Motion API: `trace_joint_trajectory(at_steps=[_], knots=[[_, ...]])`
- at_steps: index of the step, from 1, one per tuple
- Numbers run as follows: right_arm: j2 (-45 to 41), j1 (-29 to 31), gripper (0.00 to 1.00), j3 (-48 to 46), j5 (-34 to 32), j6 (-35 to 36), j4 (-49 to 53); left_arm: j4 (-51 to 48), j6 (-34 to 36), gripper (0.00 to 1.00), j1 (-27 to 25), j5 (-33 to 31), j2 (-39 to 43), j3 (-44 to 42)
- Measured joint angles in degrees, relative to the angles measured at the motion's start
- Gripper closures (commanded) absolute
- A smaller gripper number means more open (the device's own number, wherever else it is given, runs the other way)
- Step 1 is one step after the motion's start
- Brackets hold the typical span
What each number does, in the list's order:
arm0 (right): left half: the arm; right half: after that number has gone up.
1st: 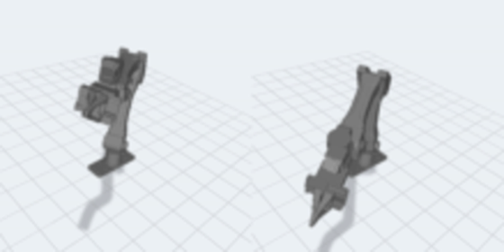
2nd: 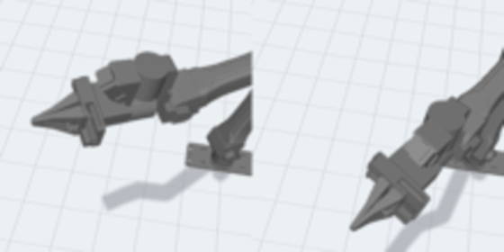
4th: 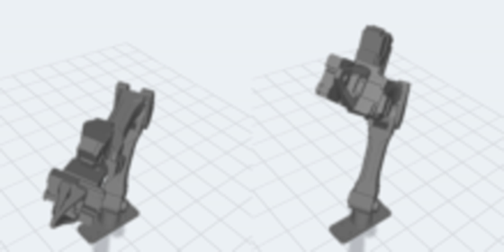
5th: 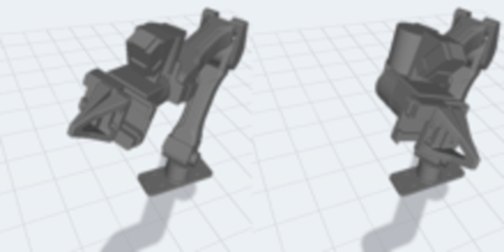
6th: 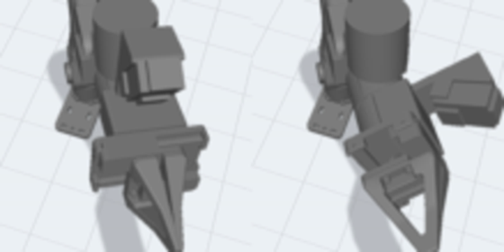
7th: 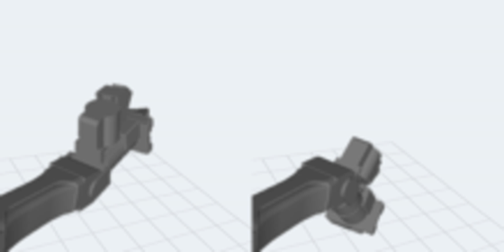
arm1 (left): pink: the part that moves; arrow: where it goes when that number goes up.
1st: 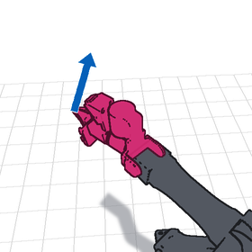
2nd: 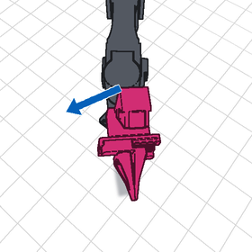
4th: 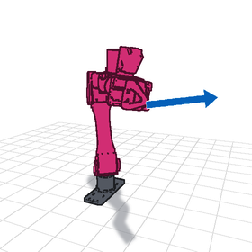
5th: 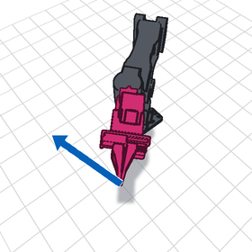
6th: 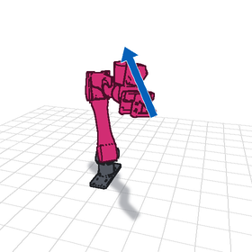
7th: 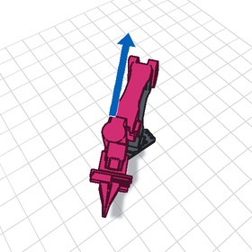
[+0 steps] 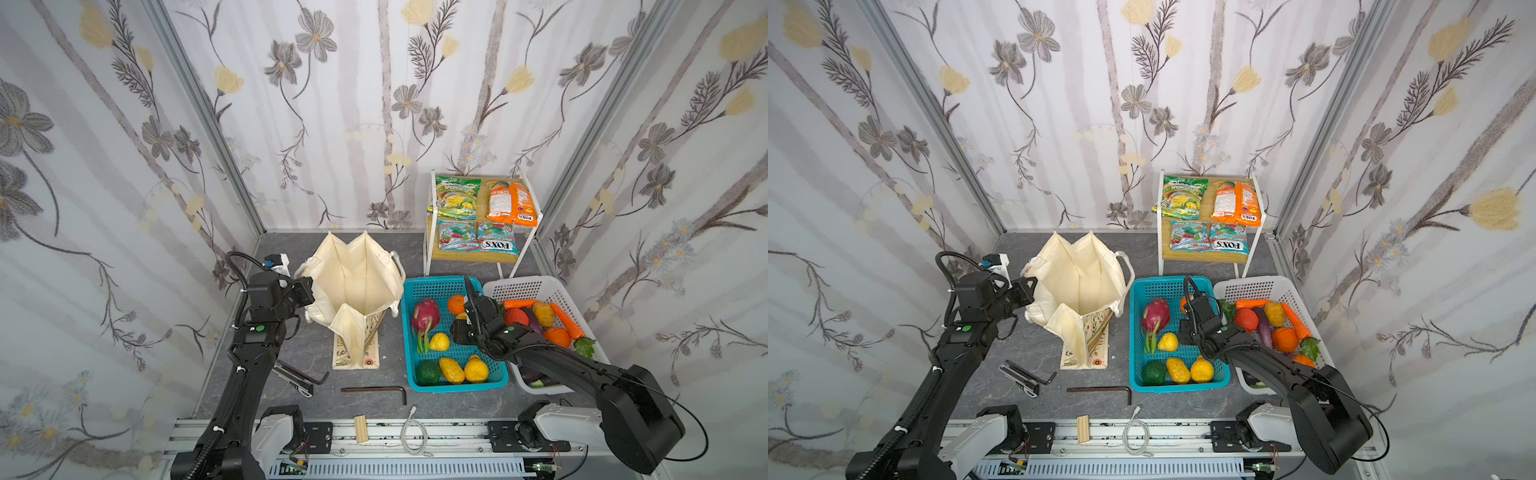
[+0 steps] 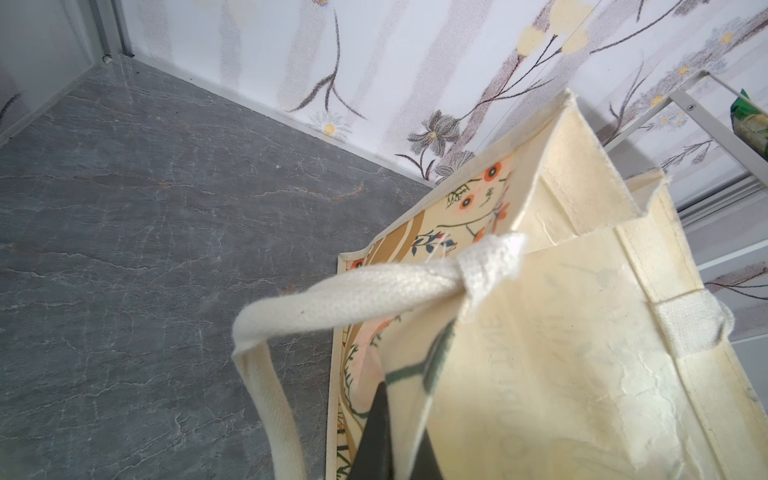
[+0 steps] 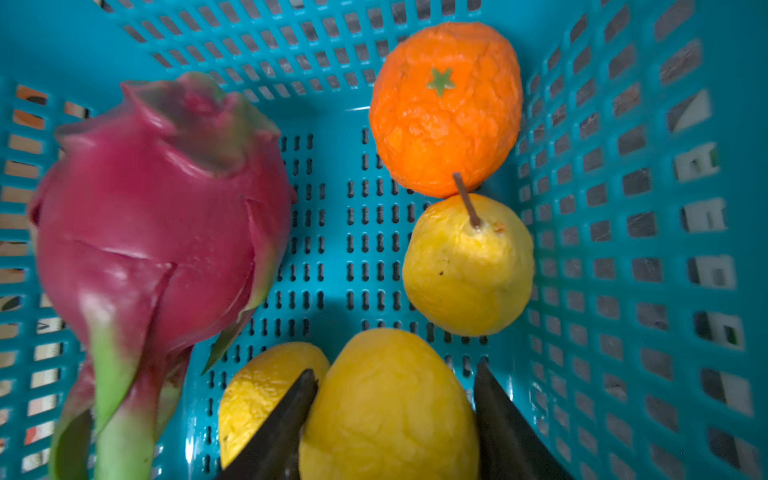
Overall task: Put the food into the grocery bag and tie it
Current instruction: 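Grasp a yellow pear-shaped fruit in the teal basket with the right gripper, then carry the yellow fruit into the open bag with the right gripper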
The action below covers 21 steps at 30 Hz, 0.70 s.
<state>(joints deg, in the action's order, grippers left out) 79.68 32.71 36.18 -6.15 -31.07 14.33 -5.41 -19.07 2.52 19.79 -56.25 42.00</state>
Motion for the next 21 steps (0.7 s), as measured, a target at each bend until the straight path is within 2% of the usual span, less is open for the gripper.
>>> trace_joint_trajectory(at_steps=[5,11,21], knots=[[-4.31,0.00,0.45,2.56,0.42,0.00,2.34,-0.35,0.02,1.00,-0.11,-0.31,0.09,0.00],[-8.52,0.07,0.46,10.56,0.42,1.62,6.45,-0.39,0.02,1.00,-0.17,-0.68,0.07,0.00],[-6.34,2.82,0.47,25.38,0.61,5.46,10.95,-0.39,0.04,1.00,-0.46,-1.14,0.00,0.00]])
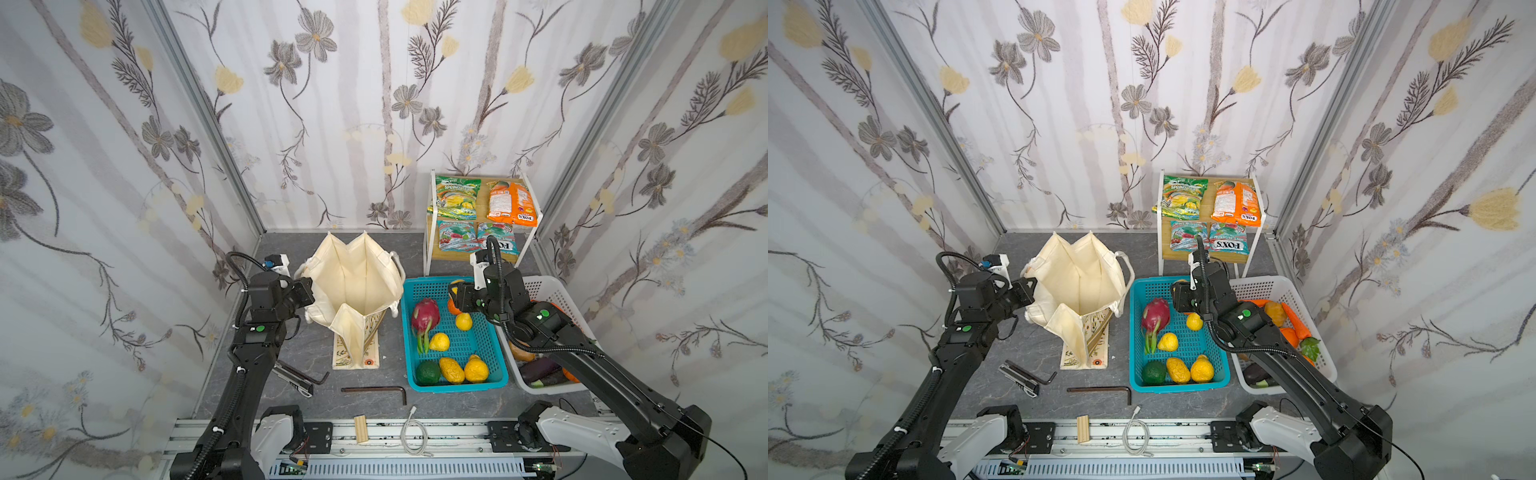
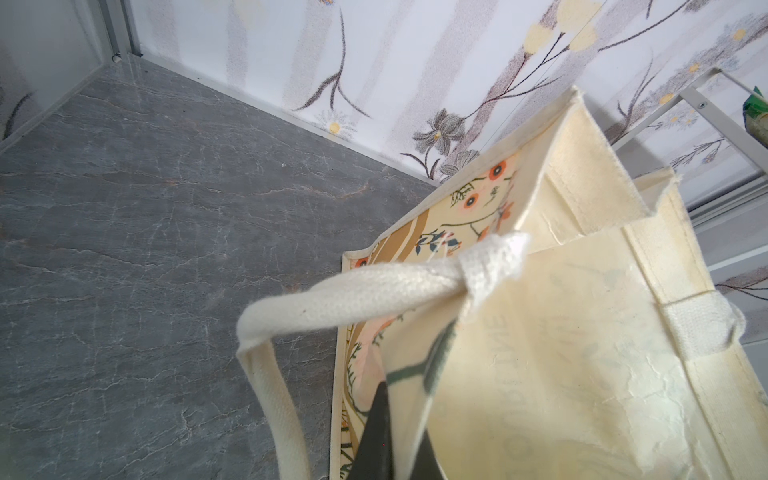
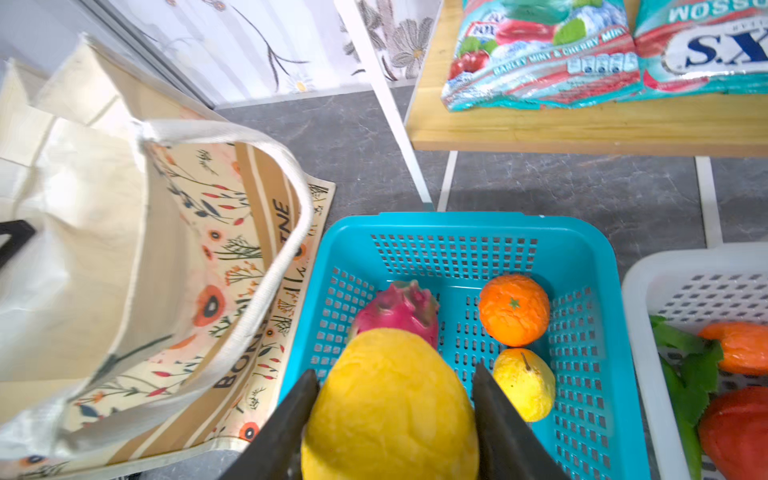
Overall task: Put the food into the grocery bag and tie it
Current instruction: 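Carry the yellow fruit into the open bag with the right gripper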
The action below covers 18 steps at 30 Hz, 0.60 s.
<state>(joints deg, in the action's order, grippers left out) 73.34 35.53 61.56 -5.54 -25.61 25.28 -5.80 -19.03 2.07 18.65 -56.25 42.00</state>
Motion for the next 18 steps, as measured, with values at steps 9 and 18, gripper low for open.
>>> trace_joint_trajectory(at_steps=[9,18], knots=[[12.61,10.05,0.47,19.47,-1.09,2.36,0.68,-0.02,0.63,1.00,-0.26,-0.57,-0.04,0.00],[36.68,20.46,0.45,45.16,-2.97,4.33,0.22,0.00,0.70,1.00,-0.98,-0.61,-0.15,0.04]])
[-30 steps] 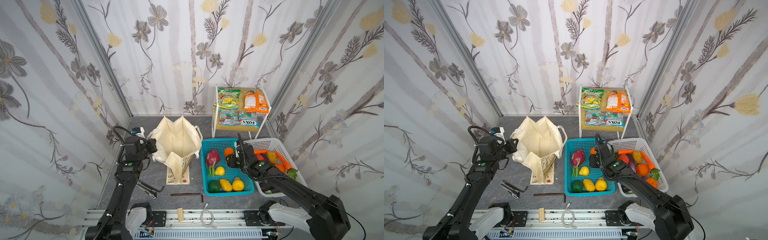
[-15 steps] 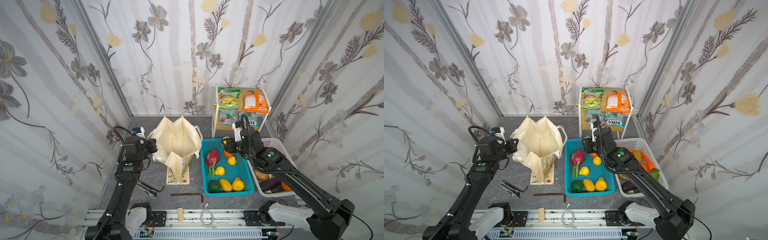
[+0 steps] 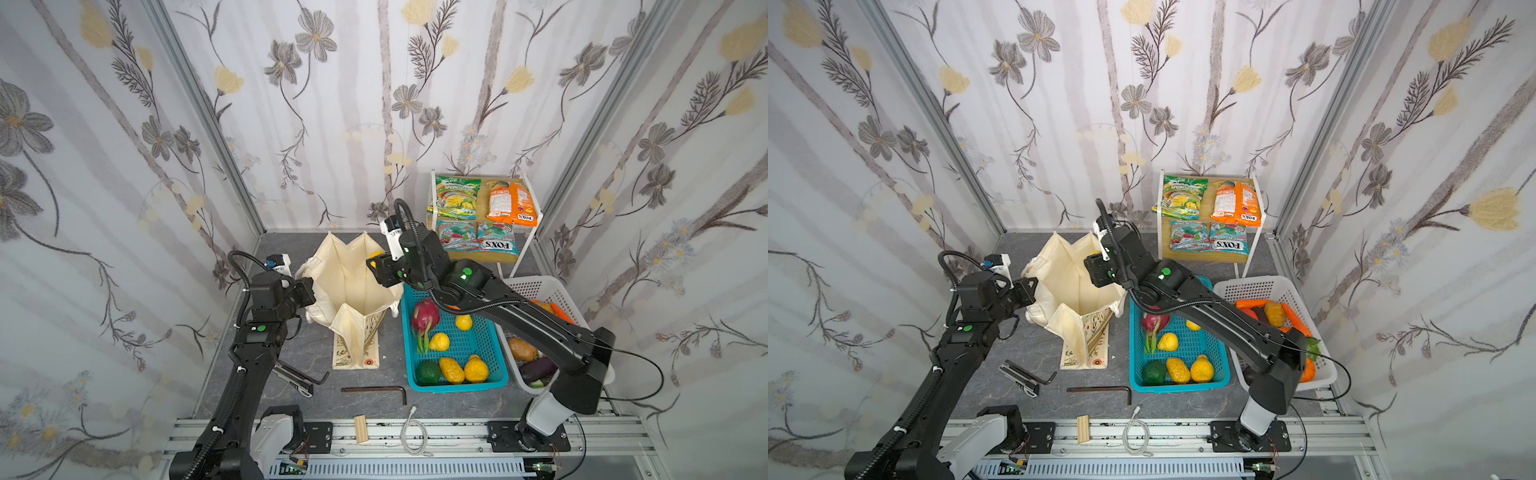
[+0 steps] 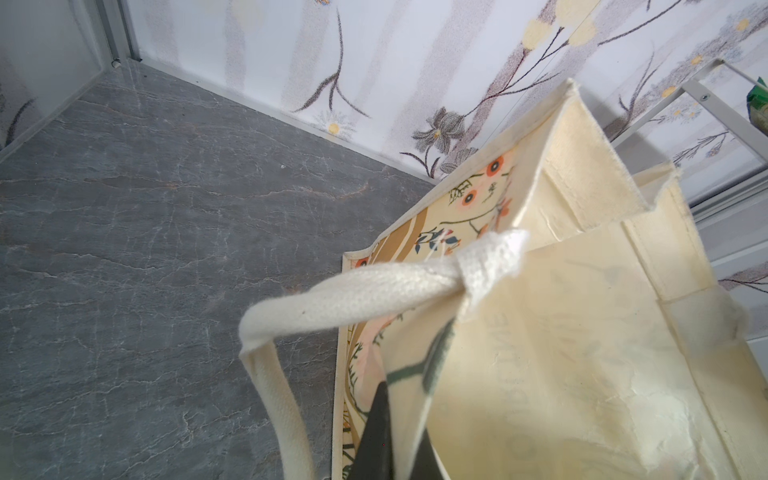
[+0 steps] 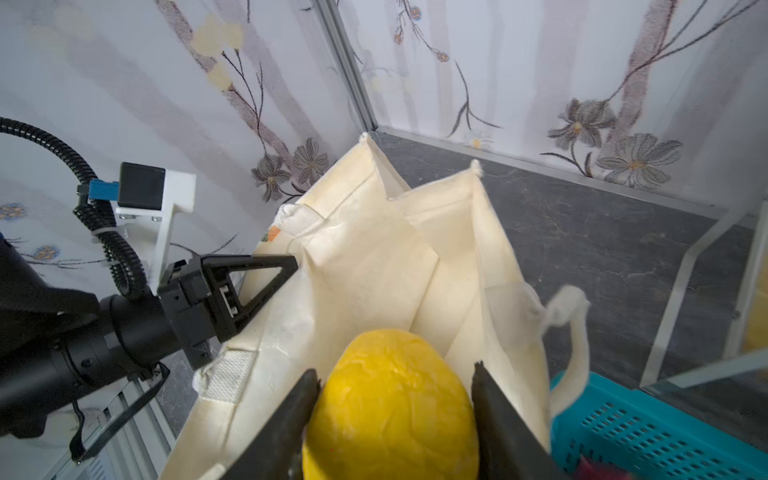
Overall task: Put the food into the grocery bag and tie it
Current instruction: 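Carry the yellow fruit into the open bag with the right gripper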
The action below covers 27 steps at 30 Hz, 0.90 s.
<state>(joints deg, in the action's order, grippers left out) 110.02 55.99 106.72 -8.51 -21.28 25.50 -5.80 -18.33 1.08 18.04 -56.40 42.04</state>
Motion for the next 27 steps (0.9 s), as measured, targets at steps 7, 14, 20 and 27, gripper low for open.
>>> trace_joint_trajectory(at_steps=[7,14,20,27], knots=[[18.47,2.45,0.45,18.47,0.28,1.22,2.99,0.02,0.33,1.00,-1.16,-0.42,0.00,0.00],[26.29,2.05,0.45,20.72,0.39,0.33,2.82,0.00,0.35,1.00,-2.49,-0.37,-0.52,0.00],[31.52,0.46,0.45,20.72,0.59,-1.44,3.04,0.00,0.37,1.00,-2.51,-0.44,-0.48,0.02],[36.02,0.50,0.44,19.78,-3.76,-1.68,3.21,-0.09,0.37,1.00,-2.51,-0.46,0.00,0.02]])
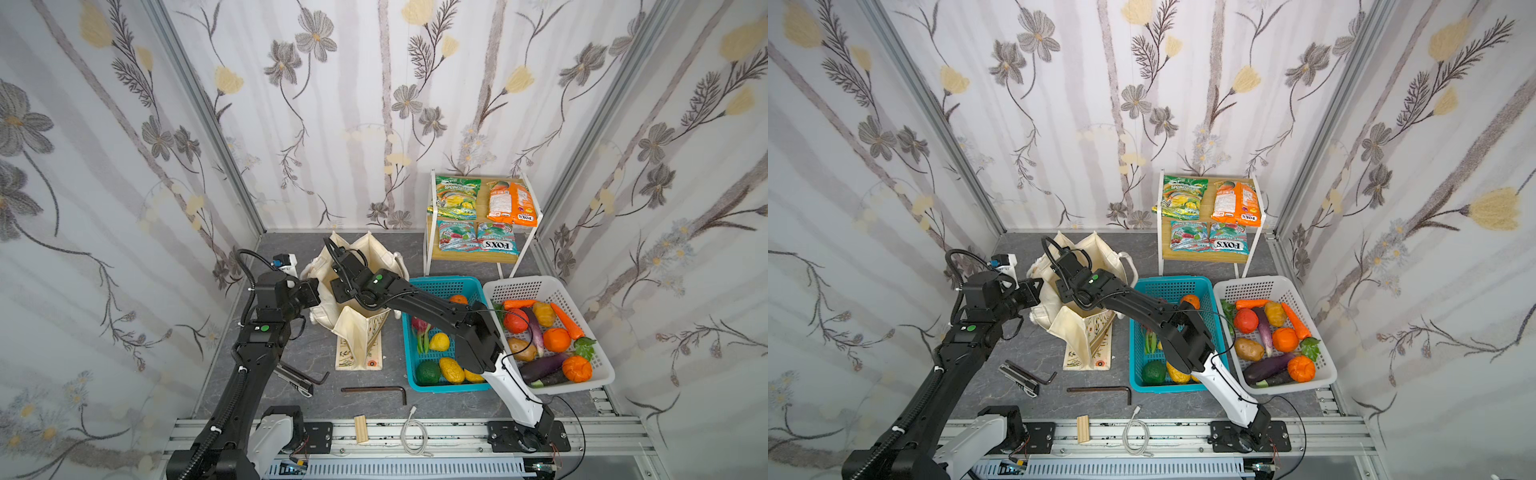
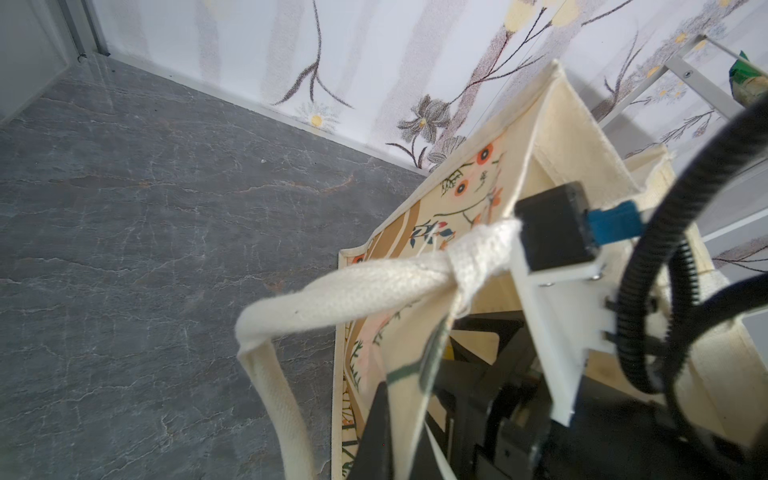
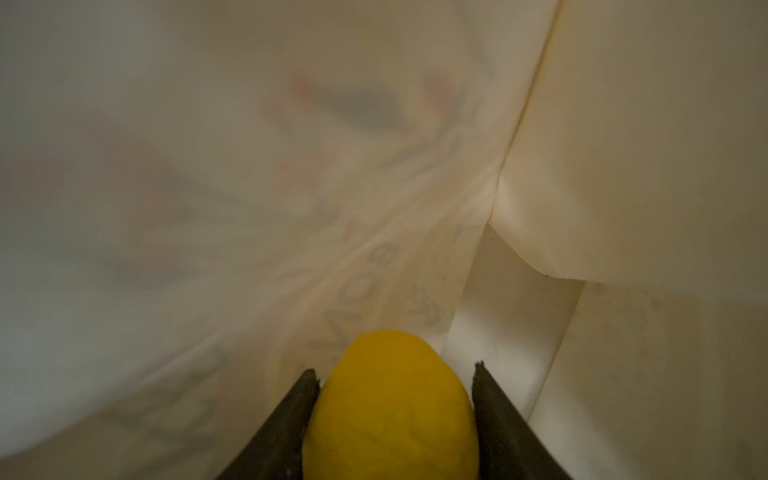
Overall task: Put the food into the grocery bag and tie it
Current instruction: 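Carry the yellow fruit into the open bag with the right gripper, then open the right gripper to drop the yellow fruit into the bag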
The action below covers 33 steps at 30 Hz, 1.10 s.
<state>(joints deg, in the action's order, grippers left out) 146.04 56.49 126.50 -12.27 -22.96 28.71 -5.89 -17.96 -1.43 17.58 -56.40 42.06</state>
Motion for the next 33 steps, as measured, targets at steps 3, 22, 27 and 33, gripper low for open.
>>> trace_joint_trajectory(at_steps=[3,22,27,33], knots=[[2.14,-0.28,0.44,-0.61,-1.36,-0.35,0.24,-0.13,0.00,1.00,-0.02,-0.02,-0.09,0.04],[4.98,-2.10,0.35,-6.29,0.59,-3.17,-0.15,-1.22,-0.02,1.00,-0.02,-0.33,1.14,0.28],[5.22,-2.34,0.35,-6.45,2.40,-3.61,0.04,-1.62,0.00,1.00,0.00,-0.48,1.73,0.28],[6.78,-2.34,0.33,-6.49,4.42,-4.48,-2.69,-1.62,0.00,1.00,0.00,-1.05,1.70,0.28]])
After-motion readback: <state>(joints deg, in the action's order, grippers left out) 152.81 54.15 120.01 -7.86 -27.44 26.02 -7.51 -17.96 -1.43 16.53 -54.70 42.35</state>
